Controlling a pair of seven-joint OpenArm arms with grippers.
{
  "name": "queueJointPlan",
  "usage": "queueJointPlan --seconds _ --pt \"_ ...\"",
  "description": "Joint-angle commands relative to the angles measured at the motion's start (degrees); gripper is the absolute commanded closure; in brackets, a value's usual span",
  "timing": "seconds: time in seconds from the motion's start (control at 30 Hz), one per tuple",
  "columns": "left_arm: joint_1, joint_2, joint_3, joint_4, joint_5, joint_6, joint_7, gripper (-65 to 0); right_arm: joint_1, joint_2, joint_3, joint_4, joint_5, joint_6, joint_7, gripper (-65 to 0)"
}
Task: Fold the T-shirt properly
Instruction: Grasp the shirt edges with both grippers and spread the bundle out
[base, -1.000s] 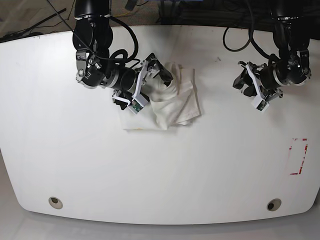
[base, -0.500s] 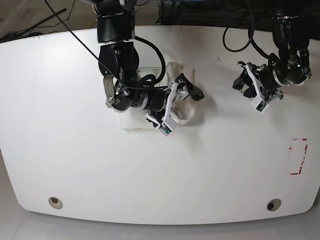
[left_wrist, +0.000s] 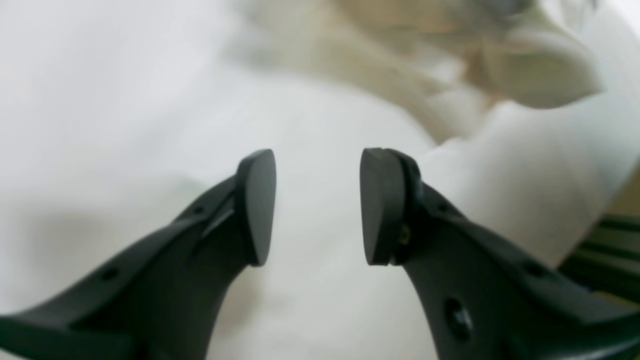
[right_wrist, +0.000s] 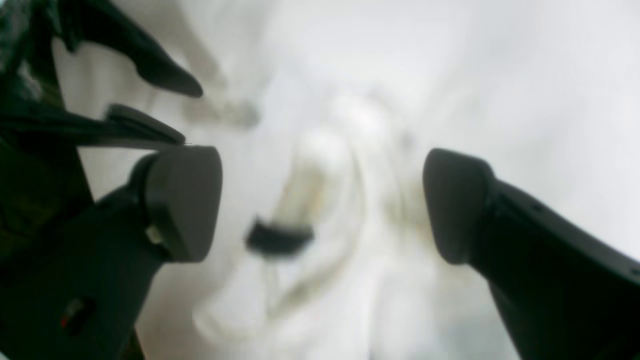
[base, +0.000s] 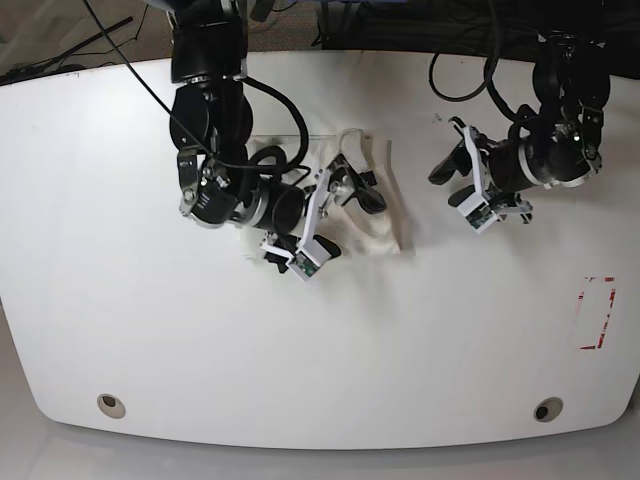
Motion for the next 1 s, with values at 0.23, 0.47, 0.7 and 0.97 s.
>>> queueJointPlan --seconds 0.23,0.47,0.7,0.97 --pt "-2.2 -0.4 2.1 1.3 6.7 -0.1 -0.7 -25.1 -4.8 1.5 -0.2 1.6 0.7 0.1 0.7 -61.2" --pt "-2.6 -2.5 -1.9 1.4 6.6 -0.1 -0.8 -25.1 -4.4 -1.5 -6.8 -3.9 0.2 0.1 1.1 -61.2" --pt "-5.7 -2.6 -5.7 1.2 6.7 -0.1 -0.8 -25.1 -1.4 -2.7 -10.9 -6.9 0.4 0.1 2.5 -61.2" --pt "-8.6 -2.2 -0.6 1.3 6.8 -0.1 -0.8 -25.1 -0.4 0.5 -4.5 1.0 0.8 0.1 2.4 -61.2"
